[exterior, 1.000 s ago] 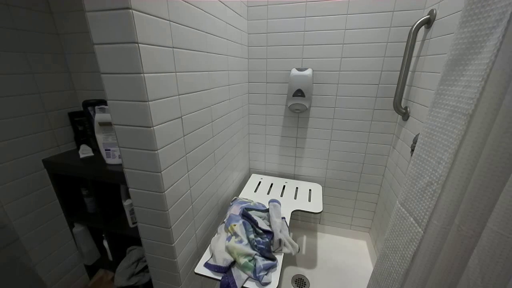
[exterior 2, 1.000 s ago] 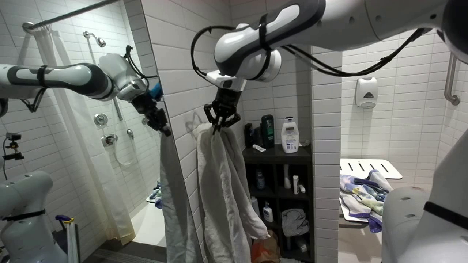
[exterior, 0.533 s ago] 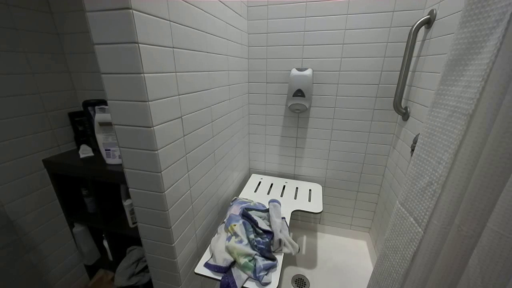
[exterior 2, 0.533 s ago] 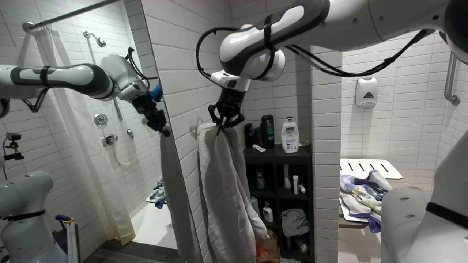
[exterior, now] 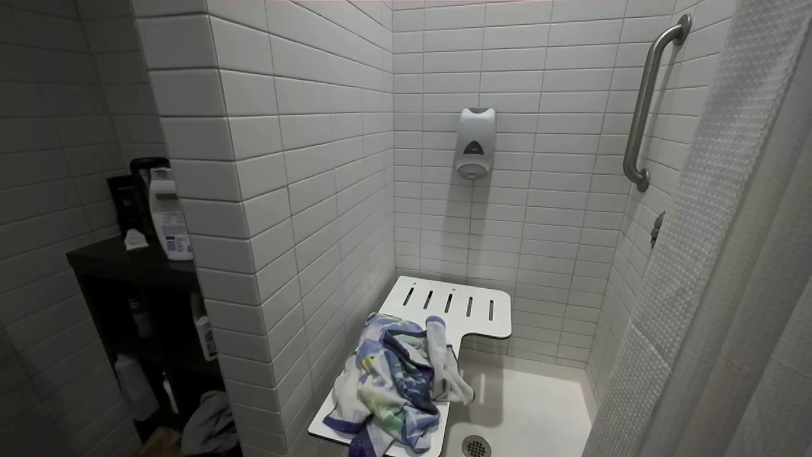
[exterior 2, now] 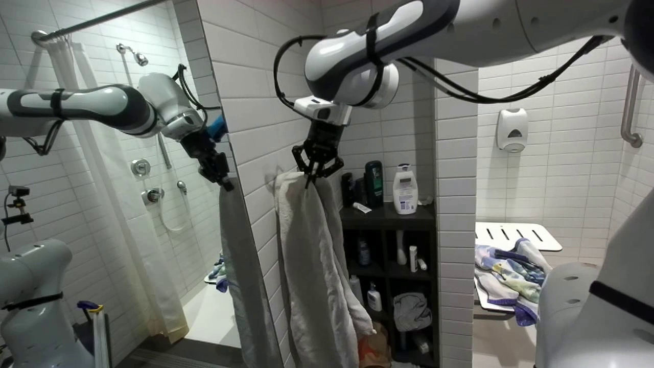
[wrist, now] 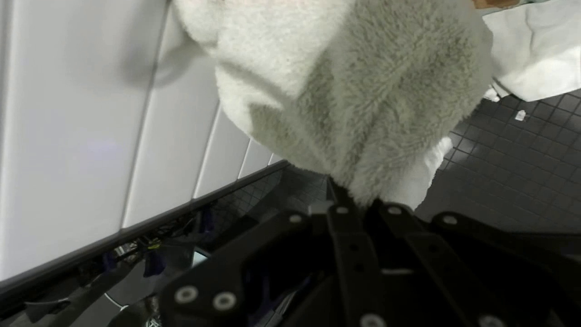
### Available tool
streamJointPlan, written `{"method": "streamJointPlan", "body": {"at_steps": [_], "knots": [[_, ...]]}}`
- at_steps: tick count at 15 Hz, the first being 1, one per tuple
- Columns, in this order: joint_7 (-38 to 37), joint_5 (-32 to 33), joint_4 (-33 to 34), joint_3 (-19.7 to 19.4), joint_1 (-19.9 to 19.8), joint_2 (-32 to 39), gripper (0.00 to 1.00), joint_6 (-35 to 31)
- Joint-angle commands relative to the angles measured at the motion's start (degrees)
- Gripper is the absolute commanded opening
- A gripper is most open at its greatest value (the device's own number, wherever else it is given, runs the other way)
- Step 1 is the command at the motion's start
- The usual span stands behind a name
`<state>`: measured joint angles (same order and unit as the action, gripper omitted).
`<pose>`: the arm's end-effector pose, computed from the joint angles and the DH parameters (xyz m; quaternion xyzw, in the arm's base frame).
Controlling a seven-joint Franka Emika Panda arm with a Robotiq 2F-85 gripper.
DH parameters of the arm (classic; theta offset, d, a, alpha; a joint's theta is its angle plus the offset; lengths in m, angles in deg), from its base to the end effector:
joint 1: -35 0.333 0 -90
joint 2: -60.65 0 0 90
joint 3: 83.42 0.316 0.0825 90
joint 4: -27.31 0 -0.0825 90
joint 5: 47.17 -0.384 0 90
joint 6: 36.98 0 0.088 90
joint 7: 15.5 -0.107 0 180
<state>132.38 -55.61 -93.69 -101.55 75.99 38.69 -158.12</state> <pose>0.4457 0.1721 0.6032 0.1046 0.9698 0.1963 0.1002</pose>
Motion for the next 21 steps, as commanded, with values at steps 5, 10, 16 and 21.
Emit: {"method": "streamJointPlan", "body": {"at_steps": [5, 10, 16, 21], "knots": [[-10.3, 3.8, 1.3, 21.1, -17.8, -8.5, 0.02, 13.3], [-7.9, 5.5, 1.3, 23.2, -19.5, -16.3, 0.02, 23.7], [-7.8, 6.1, 4.1, 23.1, -19.0, -23.0, 0.02, 33.9], [-8.5, 5.2, 5.7, 24.7, -18.3, -24.9, 0.07, 36.1]]}}
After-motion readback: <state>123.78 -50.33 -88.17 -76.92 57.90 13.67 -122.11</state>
